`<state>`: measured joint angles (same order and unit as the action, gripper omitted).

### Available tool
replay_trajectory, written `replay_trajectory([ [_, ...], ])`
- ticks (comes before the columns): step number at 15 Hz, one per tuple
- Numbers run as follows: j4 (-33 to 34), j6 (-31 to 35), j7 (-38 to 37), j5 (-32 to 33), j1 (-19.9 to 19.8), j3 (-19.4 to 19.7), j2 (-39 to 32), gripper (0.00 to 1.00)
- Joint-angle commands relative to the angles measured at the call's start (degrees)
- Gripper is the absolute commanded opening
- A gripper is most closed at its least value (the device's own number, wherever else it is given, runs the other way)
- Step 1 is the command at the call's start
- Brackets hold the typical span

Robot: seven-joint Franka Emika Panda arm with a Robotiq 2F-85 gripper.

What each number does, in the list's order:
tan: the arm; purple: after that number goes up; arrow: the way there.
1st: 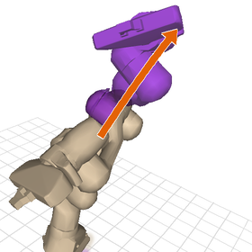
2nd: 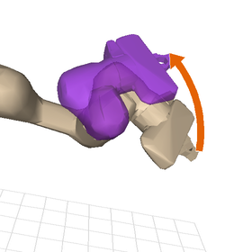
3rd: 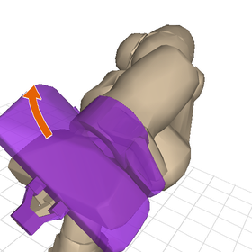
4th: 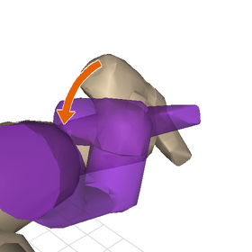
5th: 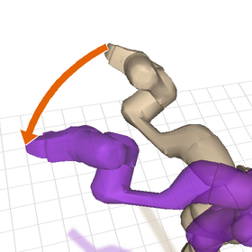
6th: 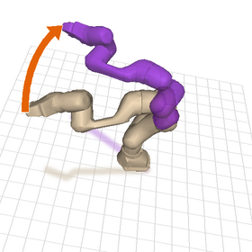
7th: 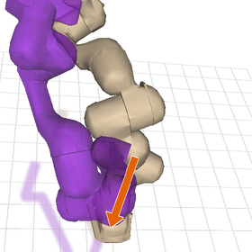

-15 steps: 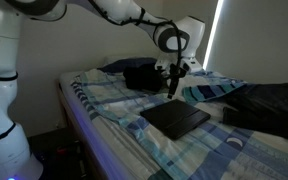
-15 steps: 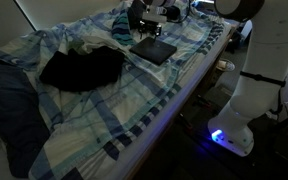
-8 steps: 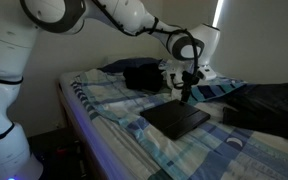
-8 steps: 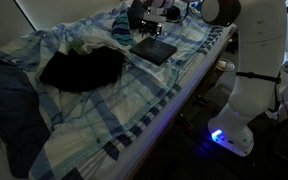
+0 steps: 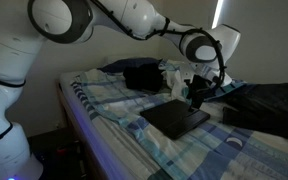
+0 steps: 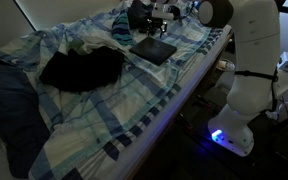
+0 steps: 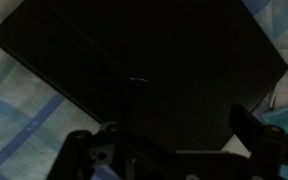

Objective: Open the laptop

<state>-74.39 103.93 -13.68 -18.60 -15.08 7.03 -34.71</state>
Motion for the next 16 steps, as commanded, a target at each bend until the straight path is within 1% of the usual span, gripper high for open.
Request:
replay_trajectory([
  [1,3.29,-4.04,4.98,-0.44,-2.32,-0.74,-1.77,1.00],
  [4,3.84,-5.27,8.66,-0.54,-3.77,-0.83,-2.66,1.00],
  [7,2.89,-4.59,12.21,-0.65,-5.02,-0.86,-2.50,1.00],
  [12,2.79,-5.10,14.87,-1.89,-7.07,-1.22,-2.59,1.00],
  [13,2.86,-5.31,15.30,-2.37,-7.44,-1.37,-2.66,0.83],
  [14,2.84,-5.42,15.41,-2.83,-7.74,-1.41,-2.71,0.74],
  [16,3.06,-6.05,15.73,-3.96,-8.40,-1.46,-3.00,0.58],
])
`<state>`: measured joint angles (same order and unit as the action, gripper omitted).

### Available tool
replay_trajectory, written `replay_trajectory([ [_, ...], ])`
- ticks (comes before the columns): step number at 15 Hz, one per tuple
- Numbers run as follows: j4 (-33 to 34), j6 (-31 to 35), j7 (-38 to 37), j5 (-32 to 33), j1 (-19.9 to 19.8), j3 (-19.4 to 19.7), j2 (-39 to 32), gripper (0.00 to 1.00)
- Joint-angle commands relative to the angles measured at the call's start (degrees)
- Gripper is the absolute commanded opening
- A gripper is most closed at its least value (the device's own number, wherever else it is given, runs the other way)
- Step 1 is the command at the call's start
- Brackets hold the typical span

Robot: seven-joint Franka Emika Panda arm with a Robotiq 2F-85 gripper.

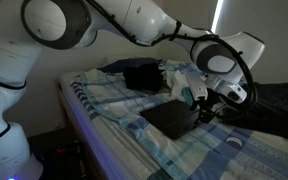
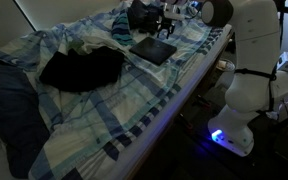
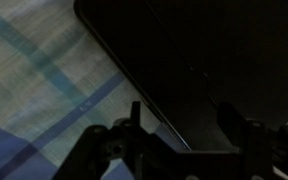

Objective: Open the laptop

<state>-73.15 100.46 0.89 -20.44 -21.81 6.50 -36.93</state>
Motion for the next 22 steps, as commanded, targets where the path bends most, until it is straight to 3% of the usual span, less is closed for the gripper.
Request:
replay_trajectory([
  [1,1.91,-2.94,1.11,-2.78,-2.05,-0.94,-0.95,0.49],
  [7,2.51,-4.39,0.54,-6.47,-4.12,-0.89,-2.19,0.04],
  [8,2.58,-4.64,0.40,-6.90,-4.37,-0.85,-2.42,0.01],
  [9,2.55,-4.74,0.36,-7.18,-4.53,-0.81,-2.61,0.00],
  [11,2.51,-4.94,0.20,-7.45,-4.68,-0.79,-3.01,0.27],
  [12,2.50,-5.03,0.19,-7.54,-4.74,-0.81,-3.23,0.29],
  [14,2.43,-5.21,0.16,-7.65,-4.75,-0.88,-3.64,0.44],
  [15,2.46,-5.30,0.09,-7.64,-4.71,-0.90,-3.85,0.31],
  [16,2.49,-5.36,0.07,-7.67,-4.71,-0.96,-4.05,0.13],
  [19,2.81,-5.60,0.01,-7.94,-5.09,-1.07,-4.36,0.01],
  [22,2.74,-5.61,0.04,-8.26,-5.40,-1.08,-4.15,0.00],
])
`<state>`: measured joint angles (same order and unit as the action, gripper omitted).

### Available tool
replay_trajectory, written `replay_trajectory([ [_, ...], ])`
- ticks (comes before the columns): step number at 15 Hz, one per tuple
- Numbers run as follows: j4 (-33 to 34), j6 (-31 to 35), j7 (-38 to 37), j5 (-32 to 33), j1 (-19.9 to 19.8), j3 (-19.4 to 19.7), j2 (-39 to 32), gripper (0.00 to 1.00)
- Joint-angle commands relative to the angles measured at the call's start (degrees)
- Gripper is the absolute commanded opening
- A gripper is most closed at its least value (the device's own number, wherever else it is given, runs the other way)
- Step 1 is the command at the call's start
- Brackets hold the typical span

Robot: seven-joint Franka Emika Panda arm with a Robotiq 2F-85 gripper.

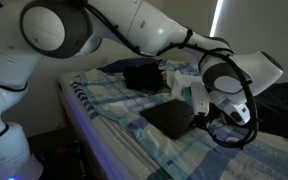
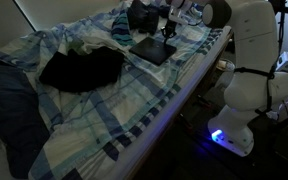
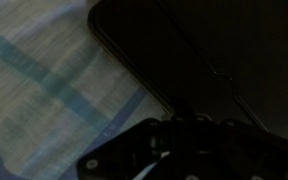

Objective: Open the laptop

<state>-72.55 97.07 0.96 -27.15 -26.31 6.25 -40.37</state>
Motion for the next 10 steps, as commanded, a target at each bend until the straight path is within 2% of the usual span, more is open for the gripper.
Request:
replay_trajectory([
  [1,2.05,-2.08,0.05,-1.57,-0.87,-0.83,-0.54,0.00],
  [10,3.77,-2.36,-0.38,-2.38,-0.99,-1.25,-0.98,0.00],
])
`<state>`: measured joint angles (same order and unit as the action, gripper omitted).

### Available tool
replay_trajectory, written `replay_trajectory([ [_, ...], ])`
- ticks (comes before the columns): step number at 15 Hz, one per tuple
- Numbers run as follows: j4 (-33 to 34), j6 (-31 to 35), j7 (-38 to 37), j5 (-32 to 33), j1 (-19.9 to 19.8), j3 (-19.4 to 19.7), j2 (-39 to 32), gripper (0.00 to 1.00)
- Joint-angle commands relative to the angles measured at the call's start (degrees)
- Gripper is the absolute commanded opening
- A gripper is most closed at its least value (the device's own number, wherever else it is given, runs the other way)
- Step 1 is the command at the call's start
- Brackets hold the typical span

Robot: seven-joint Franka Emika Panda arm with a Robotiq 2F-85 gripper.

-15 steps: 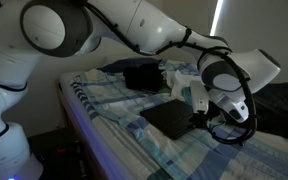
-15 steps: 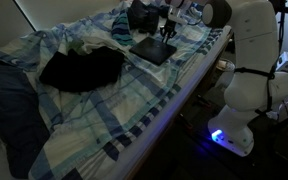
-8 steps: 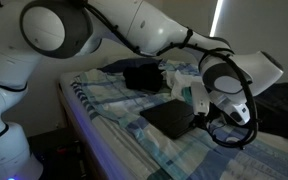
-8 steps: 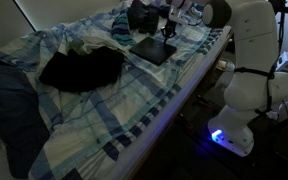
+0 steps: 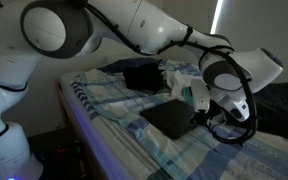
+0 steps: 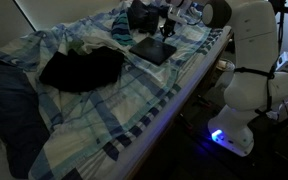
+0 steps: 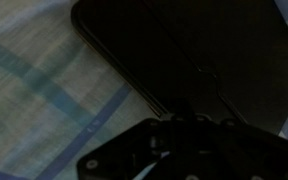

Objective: Open the laptop

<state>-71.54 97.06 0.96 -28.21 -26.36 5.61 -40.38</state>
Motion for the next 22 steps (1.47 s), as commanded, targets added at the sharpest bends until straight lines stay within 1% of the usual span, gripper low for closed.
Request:
replay_trajectory([
  [1,3.11,-2.52,-0.75,-1.65,-1.12,-0.65,-1.09,0.00],
  [19,6.32,-2.26,-5.08,-3.39,-2.01,-0.56,-3.86,0.00],
  [22,5.89,-2.00,-5.57,-3.51,-1.77,-0.33,-3.97,0.00],
])
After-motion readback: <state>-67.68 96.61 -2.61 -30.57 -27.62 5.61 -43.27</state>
